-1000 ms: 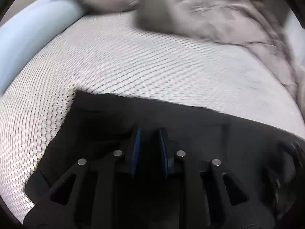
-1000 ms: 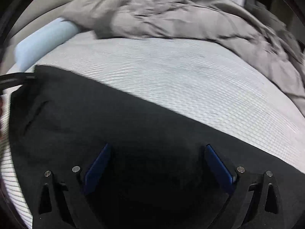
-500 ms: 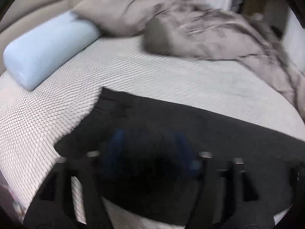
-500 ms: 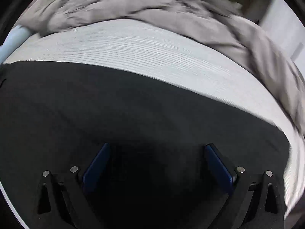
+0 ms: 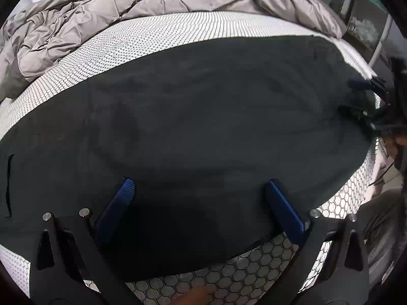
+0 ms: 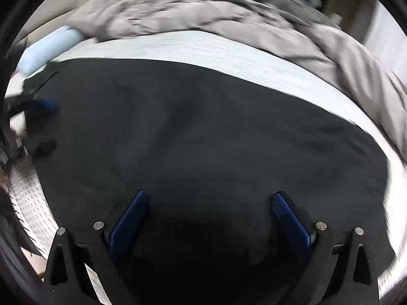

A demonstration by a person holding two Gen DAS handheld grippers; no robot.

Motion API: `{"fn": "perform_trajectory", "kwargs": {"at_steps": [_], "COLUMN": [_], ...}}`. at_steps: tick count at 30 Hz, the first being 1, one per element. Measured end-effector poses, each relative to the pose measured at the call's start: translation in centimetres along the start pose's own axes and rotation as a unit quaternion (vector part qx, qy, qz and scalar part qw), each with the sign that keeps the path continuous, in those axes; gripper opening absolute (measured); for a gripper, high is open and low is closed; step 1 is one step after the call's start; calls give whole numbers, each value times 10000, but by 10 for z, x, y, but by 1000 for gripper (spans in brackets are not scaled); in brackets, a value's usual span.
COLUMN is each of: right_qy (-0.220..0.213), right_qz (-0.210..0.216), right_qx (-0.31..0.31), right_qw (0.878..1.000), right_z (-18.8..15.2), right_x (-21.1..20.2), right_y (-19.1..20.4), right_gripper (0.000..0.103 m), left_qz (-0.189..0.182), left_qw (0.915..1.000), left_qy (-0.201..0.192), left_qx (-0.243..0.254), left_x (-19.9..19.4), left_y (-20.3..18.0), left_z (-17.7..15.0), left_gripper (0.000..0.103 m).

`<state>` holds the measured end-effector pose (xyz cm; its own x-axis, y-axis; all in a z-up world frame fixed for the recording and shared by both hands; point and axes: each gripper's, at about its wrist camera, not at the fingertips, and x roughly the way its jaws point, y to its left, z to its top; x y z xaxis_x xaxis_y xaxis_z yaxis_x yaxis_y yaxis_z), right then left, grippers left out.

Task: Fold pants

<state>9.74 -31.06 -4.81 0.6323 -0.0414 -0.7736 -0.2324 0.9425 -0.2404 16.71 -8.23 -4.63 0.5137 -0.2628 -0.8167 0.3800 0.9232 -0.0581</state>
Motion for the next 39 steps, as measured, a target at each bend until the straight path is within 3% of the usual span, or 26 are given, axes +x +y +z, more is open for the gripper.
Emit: {"fn": "perform_trajectory", "kwargs": {"at_steps": [3,5,7,10,13,16,22,26,30,31,32,33,35,38,39], "right_qy": [165,203,139,21,-257,-555,-564,-833,-1112,-1117,-1090,-1044,-991,-890,-889], "right_qz": [-959,-1186,-1127,-1071,-545,30,913,1813,2087,2001,1741,1511,1089,-44,-297], "right_qx": [557,1069,1468,1581,2259,3129,4206,4887,5356,5417,5390,5304,5091,4230,4015], "right_qw": [9937,9870,9826,9816,9723,9482,9009,8493,8107,8087,8169,8276,8480,9017,9111], "right_z": [-31,-42,-50,-51,-59,-72,-110,-122,-109,-105,-98,-92,-79,-42,-34], "right_x": [-10,-17,-26,-36,-53,-63,-67,-47,-22,-18,-15,-15,-17,-28,-33], "right_y": [-58,-89,-110,-119,-135,-162,-185,-202,-213,-212,-210,-208,-204,-181,-175], "right_gripper": [100,100,100,100,100,100,98,93,77,66,41,33,25,22,21], "left_qz": [24,64,80,-111,-229,-205,-173,-193,-190,-202,-218,-214,-188,-128,-104], "left_qw": [10000,9999,9999,9992,9984,9989,9996,9996,9996,9996,9996,9996,9997,9997,9997], "left_qy": [0,-23,-53,-344,-500,-411,-179,-162,-161,-164,-167,-167,-177,-187,-196], "left_qx": [-87,-106,-117,-198,-114,23,90,106,119,116,104,94,53,-59,-114], "left_x": [-2,-9,-12,-26,-34,-29,-7,-2,2,2,2,2,0,-5,-7], "left_y": [9,8,7,8,-4,-20,-30,-35,-36,-35,-34,-33,-31,-21,-16], "left_z": [-3,-6,-3,4,10,20,24,23,23,23,23,22,22,19,18], "left_gripper": [103,103,102,102,102,102,102,102,102,102,102,102,102,102,102]}}
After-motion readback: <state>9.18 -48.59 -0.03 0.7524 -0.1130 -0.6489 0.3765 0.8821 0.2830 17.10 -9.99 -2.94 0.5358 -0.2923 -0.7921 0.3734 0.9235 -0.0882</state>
